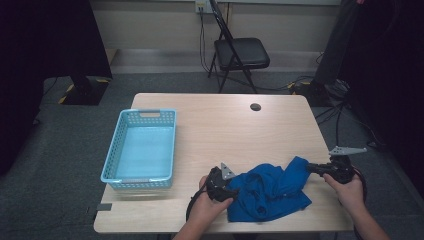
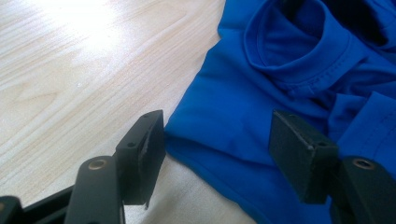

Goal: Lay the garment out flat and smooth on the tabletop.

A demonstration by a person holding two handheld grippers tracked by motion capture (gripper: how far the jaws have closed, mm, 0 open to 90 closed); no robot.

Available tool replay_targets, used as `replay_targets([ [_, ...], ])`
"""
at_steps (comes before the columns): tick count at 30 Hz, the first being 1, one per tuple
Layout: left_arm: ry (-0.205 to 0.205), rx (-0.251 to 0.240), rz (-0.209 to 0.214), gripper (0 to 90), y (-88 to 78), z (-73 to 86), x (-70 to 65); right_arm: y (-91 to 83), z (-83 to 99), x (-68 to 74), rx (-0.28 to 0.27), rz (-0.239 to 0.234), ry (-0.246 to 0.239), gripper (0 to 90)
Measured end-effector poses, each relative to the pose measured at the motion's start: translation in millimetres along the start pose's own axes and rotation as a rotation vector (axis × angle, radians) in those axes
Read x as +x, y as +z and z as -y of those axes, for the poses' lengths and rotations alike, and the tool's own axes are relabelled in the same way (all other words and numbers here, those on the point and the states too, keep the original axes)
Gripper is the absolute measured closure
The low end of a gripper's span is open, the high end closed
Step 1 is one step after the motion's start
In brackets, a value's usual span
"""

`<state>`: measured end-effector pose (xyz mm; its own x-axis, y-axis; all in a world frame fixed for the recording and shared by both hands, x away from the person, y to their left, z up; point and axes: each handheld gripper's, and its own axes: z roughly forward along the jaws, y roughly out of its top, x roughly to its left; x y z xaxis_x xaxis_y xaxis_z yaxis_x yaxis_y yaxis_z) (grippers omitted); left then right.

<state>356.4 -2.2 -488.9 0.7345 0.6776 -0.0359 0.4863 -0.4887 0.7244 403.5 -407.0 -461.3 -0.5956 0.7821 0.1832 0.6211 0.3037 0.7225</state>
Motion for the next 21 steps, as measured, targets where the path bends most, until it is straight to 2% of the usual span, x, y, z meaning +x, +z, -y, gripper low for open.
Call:
replay_targets([
  [6, 0.003, 0.003, -0.003, 36.2, 0.4, 0.4, 0.7, 8.5, 4.3, -3.8, 0.055, 0.013, 0.0, 82.9],
  [9, 0.007, 0.005, -0.009, 36.1, 1.0, 0.7, 0.2, 9.8, 4.9, -4.0, 0.07, 0.029, -0.004, 77.7],
  [14, 0.017, 0.014, -0.016, 36.2, 2.6, 1.3, 0.7, 4.2, 1.7, 2.4, 0.03, 0.077, -0.031, 65.7],
  [21, 0.014, 0.014, -0.016, 36.1, 3.4, 1.6, 1.0, 0.0, -7.8, 31.6, -0.022, 0.026, -0.119, 61.5],
])
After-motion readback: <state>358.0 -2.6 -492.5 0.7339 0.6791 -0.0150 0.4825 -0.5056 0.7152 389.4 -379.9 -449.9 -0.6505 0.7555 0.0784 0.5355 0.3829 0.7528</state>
